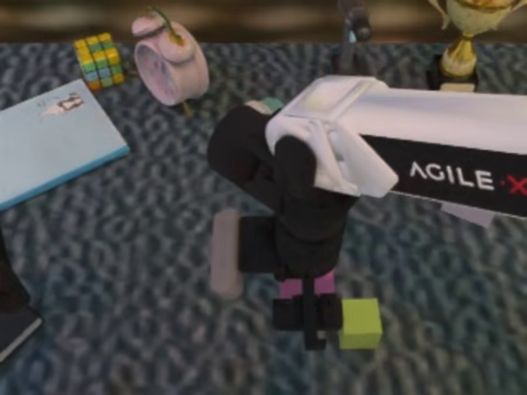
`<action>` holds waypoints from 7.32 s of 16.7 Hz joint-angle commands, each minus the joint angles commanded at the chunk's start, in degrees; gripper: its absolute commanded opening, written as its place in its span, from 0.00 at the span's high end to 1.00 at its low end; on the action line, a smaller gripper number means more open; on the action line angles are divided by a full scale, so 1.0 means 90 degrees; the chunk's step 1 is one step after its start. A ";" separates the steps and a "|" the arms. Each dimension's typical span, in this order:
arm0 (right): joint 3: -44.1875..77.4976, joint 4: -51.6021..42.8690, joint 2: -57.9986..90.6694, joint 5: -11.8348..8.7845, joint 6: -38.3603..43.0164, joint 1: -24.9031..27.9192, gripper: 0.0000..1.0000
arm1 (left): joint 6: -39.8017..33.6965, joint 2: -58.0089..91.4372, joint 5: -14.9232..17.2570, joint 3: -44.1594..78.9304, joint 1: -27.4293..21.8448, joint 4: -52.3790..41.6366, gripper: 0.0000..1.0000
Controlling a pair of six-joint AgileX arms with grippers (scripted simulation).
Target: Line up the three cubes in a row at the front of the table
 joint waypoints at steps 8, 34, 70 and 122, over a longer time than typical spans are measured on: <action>-0.0427 0.0688 0.0243 0.0001 0.0031 -0.0030 1.00 | 0.0000 0.0000 0.0000 0.0000 0.0000 0.0000 0.00; -0.1002 0.1582 0.0580 0.0004 0.0017 0.0009 0.00 | 0.0000 0.0000 0.0000 0.0000 0.0000 0.0000 0.00; 0.2239 -0.0807 0.1494 0.0053 -0.1589 -0.4713 0.00 | 0.0000 0.0000 0.0000 0.0000 0.0000 0.0000 0.00; 0.1906 -0.0414 0.1537 0.0040 -0.1558 -0.4640 1.00 | 0.0000 0.0000 0.0000 0.0000 0.0000 0.0000 0.00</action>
